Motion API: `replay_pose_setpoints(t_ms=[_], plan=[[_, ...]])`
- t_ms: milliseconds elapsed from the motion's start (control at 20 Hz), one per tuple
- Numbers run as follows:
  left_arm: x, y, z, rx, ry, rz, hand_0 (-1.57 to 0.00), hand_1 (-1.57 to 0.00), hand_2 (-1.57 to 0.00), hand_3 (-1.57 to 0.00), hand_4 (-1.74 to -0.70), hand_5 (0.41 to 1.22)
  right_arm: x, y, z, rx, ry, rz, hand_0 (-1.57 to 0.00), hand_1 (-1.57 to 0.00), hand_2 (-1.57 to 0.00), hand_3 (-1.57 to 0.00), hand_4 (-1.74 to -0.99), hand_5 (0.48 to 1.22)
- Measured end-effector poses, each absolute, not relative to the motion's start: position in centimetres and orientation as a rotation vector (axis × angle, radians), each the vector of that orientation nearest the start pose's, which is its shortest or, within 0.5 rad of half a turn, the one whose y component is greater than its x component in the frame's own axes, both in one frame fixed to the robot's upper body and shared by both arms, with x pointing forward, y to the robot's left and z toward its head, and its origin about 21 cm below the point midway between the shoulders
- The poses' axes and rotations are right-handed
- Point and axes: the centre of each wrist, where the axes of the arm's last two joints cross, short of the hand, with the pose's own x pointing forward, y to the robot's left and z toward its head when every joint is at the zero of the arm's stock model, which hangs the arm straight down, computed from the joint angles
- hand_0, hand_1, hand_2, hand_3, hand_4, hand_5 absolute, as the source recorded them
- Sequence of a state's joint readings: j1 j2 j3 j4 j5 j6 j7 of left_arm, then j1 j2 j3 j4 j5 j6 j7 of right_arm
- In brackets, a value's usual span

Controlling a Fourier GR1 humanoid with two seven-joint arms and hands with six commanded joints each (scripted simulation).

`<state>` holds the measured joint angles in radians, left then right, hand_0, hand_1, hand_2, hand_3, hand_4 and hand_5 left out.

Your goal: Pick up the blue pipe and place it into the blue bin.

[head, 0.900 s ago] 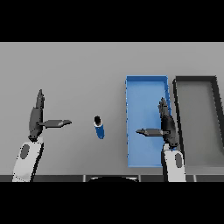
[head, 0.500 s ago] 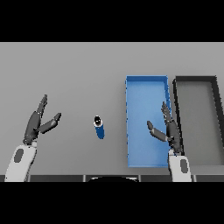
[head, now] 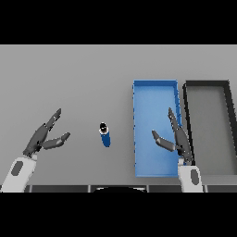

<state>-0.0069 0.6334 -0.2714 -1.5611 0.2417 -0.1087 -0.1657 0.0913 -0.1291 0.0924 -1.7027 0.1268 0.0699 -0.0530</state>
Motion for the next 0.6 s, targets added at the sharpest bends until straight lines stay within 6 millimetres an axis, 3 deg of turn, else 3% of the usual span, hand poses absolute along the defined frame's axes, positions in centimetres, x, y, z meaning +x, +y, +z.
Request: replay_pose_setpoints(t_ms=[250,600], plan=[[23.7,29.2,3.6,-0.128,-1.455,-0.722,0.0,0.0,0.0,0.0,-1.06,0.498,22.2,-24.7,1.4,-0.072,-1.671,0.324,0.0,0.0,0.0,0.0,-1.233,0.604],[22.7,24.3,2.5,-0.26,-1.422,-0.837,0.0,0.0,0.0,0.0,-1.11,0.447,22.2,-24.5,1.3,-0.062,-1.688,0.32,0.0,0.0,0.0,0.0,-1.263,0.617]])
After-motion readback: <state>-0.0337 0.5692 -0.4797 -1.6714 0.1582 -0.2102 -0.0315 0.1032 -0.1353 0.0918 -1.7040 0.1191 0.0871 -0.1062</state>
